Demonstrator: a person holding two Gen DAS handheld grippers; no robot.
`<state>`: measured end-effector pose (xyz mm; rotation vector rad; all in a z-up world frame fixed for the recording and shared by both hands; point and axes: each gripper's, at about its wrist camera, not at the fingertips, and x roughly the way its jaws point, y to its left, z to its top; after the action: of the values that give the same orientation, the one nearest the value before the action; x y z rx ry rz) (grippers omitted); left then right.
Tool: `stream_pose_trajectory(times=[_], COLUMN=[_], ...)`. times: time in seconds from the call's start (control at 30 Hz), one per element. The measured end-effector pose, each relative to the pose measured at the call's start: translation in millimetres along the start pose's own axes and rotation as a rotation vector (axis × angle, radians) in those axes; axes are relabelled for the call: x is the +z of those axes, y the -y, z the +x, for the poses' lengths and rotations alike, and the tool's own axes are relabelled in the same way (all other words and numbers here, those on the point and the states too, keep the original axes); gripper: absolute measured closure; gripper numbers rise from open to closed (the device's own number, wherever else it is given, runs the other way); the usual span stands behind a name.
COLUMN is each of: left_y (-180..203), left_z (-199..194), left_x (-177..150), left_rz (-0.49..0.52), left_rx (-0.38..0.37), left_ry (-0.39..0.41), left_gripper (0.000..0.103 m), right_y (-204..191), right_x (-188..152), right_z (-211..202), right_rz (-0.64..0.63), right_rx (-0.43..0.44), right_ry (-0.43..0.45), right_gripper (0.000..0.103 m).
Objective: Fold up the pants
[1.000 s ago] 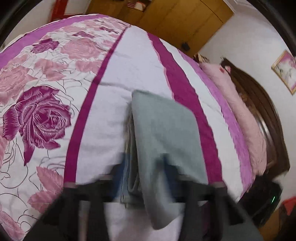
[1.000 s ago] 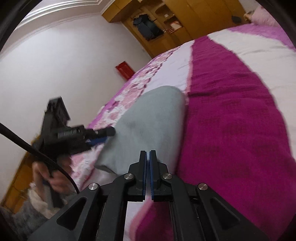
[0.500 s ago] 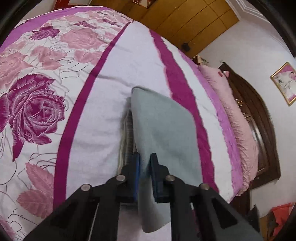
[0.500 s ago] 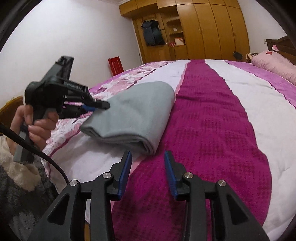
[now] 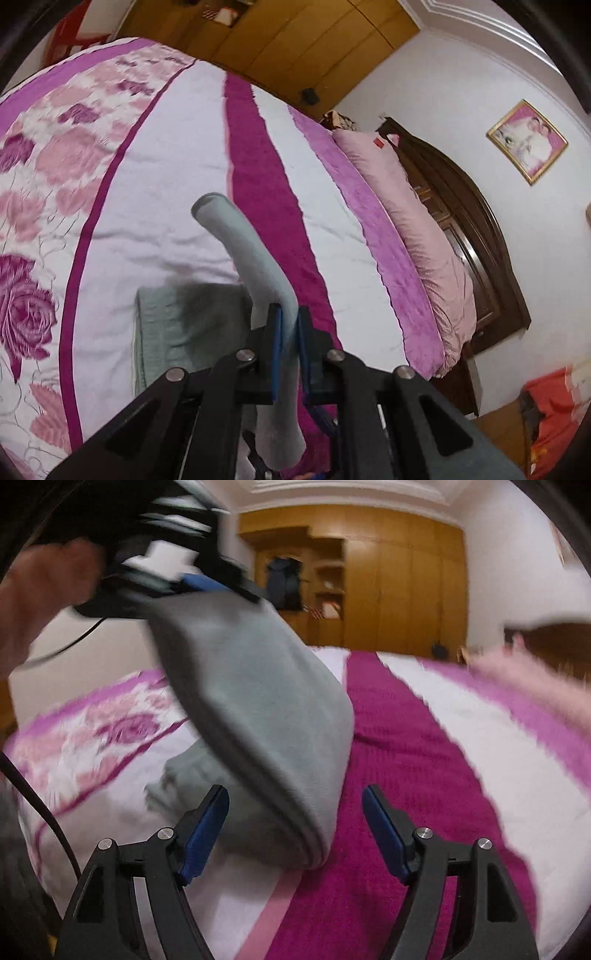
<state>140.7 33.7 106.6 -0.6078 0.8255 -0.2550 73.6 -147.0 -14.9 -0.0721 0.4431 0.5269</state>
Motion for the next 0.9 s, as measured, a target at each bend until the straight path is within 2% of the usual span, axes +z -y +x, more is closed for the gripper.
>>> stream_pose_trajectory(times=[0.07,0.2,0.27,0.4,0.5,0.6,0.67,0.73,0.77,0.83,0.87,0.9], left_y=[1,-13,-32,-69,-97,-103,-99,-98,-99,-98,-97,-96], left_z=[1,3,9,26,32,24,19,22,24,25,24,19], left_x=[1,-1,-10,-35,-50,-59,-60,-59,-59,-61,-62,-63], left_rz=[0.005,-0.006,-0.033,-0.061,-0.117,-0.135,-0.102,-0.08,-0.077,-0.064,-0.06,-0.061], left_rx=[-0.002,0.013,0.02,0.117,0.124,0.108,0.131,0.156,0.161,0.182,0.189,0.211], left_ry=[0.001,0.027,0.015,0.013,0.015,0.047,0.065,0.053,0.043,0.042,0.043,0.048], left_gripper=[0.095,0.095,0.095,0.095,0.095,0.095,0.095,0.095,0.095,0.094,0.092,0.088], right_y=[17,37,58,53,50,49,50,59,63,69,69,67], right_x=[-1,-18,-31,-33,-34,-35,-35,-33,-28,1,1,11], right_z=[4,15,11,6,2,-5,-11,-19,-24,-29,-29,-27], right_rz=[0.114,0.162,0.289,0.235,0.198,0.153,0.132,0.155,0.175,0.219,0.219,0.213], right_rx=[-0.011,-0.126,-0.068,-0.095,-0.099,-0.115,-0.16,-0.171,-0.167,-0.016,-0.016,0.058], right_ry=[0.001,-0.118,-0.156,-0.163,-0.182,-0.21,-0.228,-0.234,-0.225,-0.149,-0.149,-0.132], right_gripper=[0.03,0.03,0.03,0.03,0.03,0.03,0.03,0.03,0.03,0.03,0.036,0.049])
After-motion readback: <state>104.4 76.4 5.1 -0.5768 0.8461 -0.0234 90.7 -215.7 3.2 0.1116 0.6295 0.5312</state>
